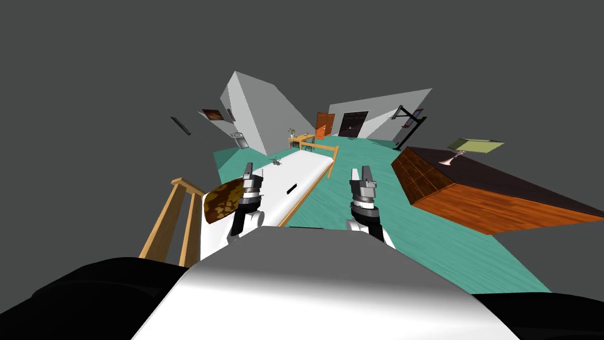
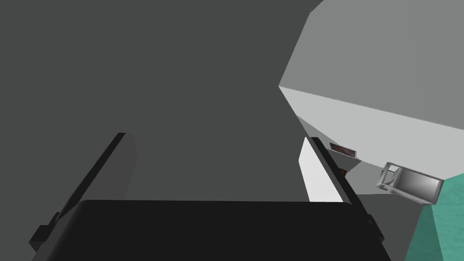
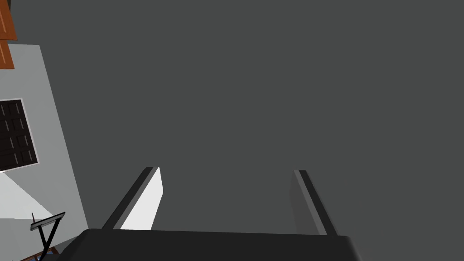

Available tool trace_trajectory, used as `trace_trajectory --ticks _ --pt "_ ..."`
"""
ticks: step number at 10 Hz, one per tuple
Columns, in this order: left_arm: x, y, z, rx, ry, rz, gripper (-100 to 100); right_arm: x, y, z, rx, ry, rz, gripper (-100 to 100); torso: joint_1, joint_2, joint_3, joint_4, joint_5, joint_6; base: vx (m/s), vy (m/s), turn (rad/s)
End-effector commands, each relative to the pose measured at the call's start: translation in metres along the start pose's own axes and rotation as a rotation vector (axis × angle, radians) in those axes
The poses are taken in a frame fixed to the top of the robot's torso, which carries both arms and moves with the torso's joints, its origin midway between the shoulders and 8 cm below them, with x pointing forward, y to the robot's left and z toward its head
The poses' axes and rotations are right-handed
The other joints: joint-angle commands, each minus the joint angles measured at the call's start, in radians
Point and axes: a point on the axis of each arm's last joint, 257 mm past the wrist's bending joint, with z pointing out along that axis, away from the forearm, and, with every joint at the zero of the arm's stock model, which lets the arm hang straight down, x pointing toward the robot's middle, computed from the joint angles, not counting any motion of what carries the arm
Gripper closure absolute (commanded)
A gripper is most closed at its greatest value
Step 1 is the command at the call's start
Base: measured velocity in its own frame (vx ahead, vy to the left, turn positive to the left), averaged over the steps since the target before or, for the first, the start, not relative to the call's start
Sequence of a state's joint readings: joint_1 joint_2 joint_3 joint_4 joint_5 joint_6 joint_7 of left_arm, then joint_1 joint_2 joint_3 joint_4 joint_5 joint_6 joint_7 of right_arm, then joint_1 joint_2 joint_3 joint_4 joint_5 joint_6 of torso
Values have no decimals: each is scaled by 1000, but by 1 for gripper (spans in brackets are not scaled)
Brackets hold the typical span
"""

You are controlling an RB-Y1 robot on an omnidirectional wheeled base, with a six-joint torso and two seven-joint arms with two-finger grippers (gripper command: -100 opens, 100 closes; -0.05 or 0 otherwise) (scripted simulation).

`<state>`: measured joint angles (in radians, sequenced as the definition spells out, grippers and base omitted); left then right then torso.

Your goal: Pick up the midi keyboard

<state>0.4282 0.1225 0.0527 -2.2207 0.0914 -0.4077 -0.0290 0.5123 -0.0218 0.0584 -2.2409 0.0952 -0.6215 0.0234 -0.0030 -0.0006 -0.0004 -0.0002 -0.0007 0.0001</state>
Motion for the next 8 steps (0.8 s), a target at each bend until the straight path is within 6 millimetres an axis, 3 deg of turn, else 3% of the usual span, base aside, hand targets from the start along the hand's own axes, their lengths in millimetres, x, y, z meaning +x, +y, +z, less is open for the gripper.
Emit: trace_trajectory --ticks 1,3,8 --pt "0 13 1 -26 8 1 -100 0 0 0 0 0 0 0 0 0 0 0 0 0 6 -33 -21" --pt "-2 48 4 -115 28 1 -100 0 0 0 0 0 0 0 1 0 0 0 0 0 14 -51 -59" --pt "-8 99 3 -259 31 -6 -100 0 0 0 0 0 0 0 0 -1 0 0 0 0 13 -55 -37"
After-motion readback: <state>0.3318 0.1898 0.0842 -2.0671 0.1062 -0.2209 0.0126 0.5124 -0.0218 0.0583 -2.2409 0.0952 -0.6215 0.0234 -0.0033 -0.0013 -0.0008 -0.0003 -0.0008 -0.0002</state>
